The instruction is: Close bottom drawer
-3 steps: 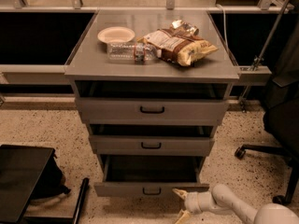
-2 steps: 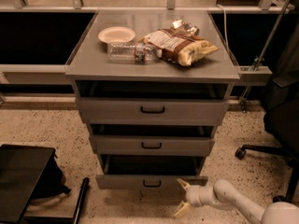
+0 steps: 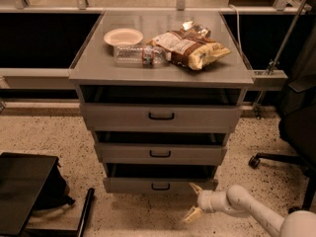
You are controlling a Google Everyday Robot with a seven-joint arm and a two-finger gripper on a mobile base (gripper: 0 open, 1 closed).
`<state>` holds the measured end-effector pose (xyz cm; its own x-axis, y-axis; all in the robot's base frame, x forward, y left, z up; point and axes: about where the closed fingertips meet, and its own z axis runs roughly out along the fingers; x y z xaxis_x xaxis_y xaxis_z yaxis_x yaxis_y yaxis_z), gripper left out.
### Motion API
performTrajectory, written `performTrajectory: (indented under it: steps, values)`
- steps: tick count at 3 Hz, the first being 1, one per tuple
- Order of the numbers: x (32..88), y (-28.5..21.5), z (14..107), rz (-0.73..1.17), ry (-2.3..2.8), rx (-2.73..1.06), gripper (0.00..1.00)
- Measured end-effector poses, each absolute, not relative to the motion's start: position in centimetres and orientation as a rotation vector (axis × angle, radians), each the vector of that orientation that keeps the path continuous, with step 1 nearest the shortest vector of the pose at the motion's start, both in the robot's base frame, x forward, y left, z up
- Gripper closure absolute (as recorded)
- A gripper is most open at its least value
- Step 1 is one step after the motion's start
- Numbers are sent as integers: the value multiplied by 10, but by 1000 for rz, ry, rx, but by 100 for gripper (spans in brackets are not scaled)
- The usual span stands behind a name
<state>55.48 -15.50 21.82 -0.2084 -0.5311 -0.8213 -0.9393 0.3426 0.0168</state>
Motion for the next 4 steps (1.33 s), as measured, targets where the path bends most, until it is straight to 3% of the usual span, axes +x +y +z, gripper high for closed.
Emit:
performTrajectory:
  steps: [4]
  values:
    - [614,-173,189,787,1997,-1197,0]
